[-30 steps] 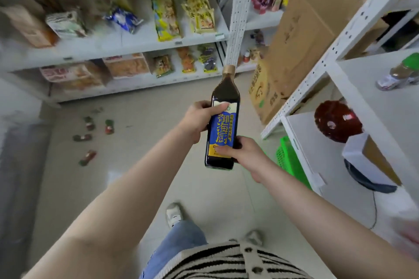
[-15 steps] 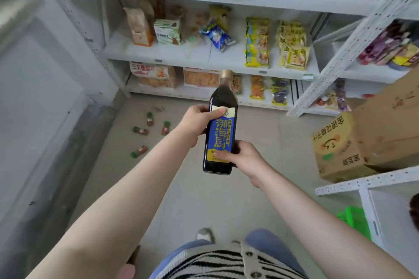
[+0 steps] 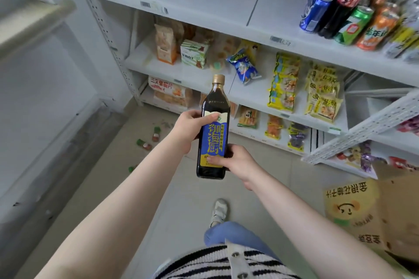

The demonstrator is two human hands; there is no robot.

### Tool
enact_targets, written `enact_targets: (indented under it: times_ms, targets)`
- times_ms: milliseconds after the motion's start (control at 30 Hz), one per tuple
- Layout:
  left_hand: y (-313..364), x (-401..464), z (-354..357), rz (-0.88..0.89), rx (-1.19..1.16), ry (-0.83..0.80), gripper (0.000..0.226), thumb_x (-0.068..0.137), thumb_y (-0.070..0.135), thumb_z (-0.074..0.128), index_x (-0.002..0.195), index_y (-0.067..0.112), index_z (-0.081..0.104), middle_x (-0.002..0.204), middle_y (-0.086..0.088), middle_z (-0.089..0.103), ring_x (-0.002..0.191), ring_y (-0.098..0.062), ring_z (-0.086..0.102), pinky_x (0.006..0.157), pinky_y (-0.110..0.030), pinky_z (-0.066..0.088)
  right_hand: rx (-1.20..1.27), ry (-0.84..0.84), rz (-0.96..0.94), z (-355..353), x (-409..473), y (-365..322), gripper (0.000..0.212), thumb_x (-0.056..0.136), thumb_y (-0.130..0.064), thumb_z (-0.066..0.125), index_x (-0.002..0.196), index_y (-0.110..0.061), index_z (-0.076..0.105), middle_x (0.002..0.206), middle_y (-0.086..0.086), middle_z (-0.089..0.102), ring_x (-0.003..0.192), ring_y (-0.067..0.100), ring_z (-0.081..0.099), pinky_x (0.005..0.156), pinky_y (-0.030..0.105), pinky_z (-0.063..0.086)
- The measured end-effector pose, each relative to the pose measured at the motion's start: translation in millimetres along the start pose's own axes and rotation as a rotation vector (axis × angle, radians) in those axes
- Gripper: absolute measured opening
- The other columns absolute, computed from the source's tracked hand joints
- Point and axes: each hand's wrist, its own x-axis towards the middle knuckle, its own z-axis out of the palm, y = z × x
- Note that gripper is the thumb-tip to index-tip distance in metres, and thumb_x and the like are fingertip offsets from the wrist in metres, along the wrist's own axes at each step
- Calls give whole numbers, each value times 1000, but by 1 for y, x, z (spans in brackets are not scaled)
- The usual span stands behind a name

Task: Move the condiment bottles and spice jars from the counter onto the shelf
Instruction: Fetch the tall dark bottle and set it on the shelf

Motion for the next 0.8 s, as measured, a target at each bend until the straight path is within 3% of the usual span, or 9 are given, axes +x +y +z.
enact_targets:
  times_ms: [233, 400, 533, 667, 800]
  targets:
    - [58, 78, 16, 33, -18, 88, 43, 72, 33, 81, 104, 9, 66, 95, -8, 75, 81, -21, 70, 78, -35, 55, -33, -62, -58, -45, 73, -66, 34, 73, -12, 80, 105, -13, 69, 105, 4, 74, 95, 16, 69, 92, 32, 53]
    - [94, 125, 14, 41, -22, 101, 37, 74, 30, 80, 101, 9, 66, 93, -8, 75, 78, -20, 71, 69, -30, 54, -69, -80, -81, -61, 122, -99, 39, 73, -13, 81, 109, -8, 68, 105, 5, 74, 96, 16, 70, 87, 26, 54]
    - [125, 168, 5, 55, -23, 107, 43, 72, 33, 81, 105, 9, 65, 92, -6, 76, 77, -19, 72, 66, -28, 54, -113, -90, -113, -68, 167, -134, 37, 72, -17, 82, 107, -14, 69, 102, -1, 75, 94, 10, 70, 88, 26, 54]
    - [170, 219, -9, 76, -77, 84, 33, 76, 27, 78, 101, 10, 64, 84, -3, 74, 63, -10, 69, 50, -18, 50, -132, -78, -148, -72, 217, -182, 34, 71, -20, 82, 103, -15, 70, 101, 0, 75, 95, 15, 70, 90, 33, 54]
    - [225, 281, -26, 108, -50, 41, 35, 76, 28, 78, 102, 8, 65, 88, -6, 75, 71, -16, 70, 62, -25, 53, -135, -33, -191, -73, 273, -239, 28, 73, -21, 81, 99, -20, 69, 101, -1, 75, 97, 18, 70, 89, 34, 55]
